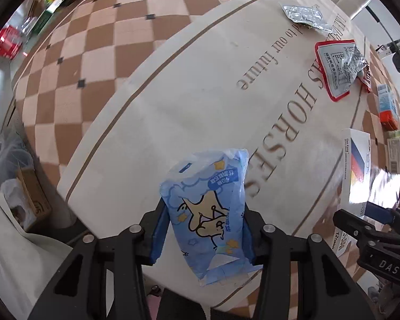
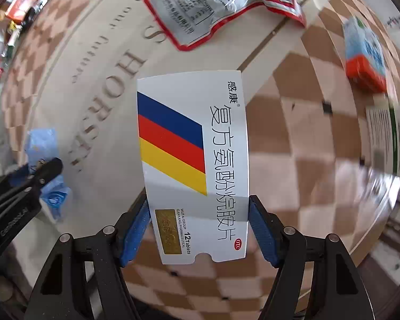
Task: Collect trash
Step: 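Grasp the blue wet-wipe pack with the left tool while the right tool grasps the striped medicine box, then carry both items over the white bin and open both tools to drop them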
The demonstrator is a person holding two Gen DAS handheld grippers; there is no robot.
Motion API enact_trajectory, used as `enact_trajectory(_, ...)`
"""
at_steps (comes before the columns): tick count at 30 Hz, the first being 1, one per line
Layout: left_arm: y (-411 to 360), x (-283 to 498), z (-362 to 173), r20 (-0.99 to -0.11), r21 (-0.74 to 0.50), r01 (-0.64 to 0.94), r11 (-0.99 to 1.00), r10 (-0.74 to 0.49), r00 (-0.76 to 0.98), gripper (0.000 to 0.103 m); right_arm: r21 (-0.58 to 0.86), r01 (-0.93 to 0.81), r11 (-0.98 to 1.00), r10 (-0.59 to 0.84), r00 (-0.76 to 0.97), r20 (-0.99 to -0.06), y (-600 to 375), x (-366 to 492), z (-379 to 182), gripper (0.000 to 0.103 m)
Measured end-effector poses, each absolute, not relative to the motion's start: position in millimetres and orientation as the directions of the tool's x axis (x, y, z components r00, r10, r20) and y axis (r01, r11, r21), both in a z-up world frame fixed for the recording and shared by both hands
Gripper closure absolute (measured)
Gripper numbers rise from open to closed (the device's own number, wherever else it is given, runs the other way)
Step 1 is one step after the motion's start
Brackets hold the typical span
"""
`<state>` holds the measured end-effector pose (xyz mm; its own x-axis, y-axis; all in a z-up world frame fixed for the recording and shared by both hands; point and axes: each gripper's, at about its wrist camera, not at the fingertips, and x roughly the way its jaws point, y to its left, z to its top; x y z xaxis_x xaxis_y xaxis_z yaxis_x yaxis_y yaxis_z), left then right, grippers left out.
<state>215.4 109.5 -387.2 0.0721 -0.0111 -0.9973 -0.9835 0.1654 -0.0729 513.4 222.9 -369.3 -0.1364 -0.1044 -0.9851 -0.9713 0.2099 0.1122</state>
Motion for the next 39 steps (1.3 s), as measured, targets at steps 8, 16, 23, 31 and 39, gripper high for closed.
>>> enact_trajectory(8,61,173,-374,-0.993,-0.106,-0.981,0.165,0.041,0.114,0.061,0.185,-0.937,0.296,-0.018,-0.199,-0.98,183,536,-352,0.029)
enact_trajectory(16,14,103,-344,-0.98,-0.159,-0.977,0.141,0.097,0.173,0.061,0.267,-0.927,0.264,0.042,-0.265,-0.963,36,429,-349,0.029)
enact_trajectory(23,-40,32,-388,-0.989,-0.149,-0.984,0.096,0.001,0.149,0.061,0.356,-0.903,0.239,-0.022,-0.372,-0.928,-124,264,-396,0.029)
enact_trajectory(31,-46,12,-555,-0.96,-0.195,-0.981,-0.015,-0.199,0.195,0.061,0.317,-0.902,0.293,-0.175,-0.377,-0.91,-177,204,-550,0.029)
enact_trajectory(39,-20,42,-727,-0.905,-0.272,-0.962,0.018,-0.346,0.249,0.06,0.254,-0.891,0.375,-0.228,-0.354,-0.907,-173,215,-741,0.029)
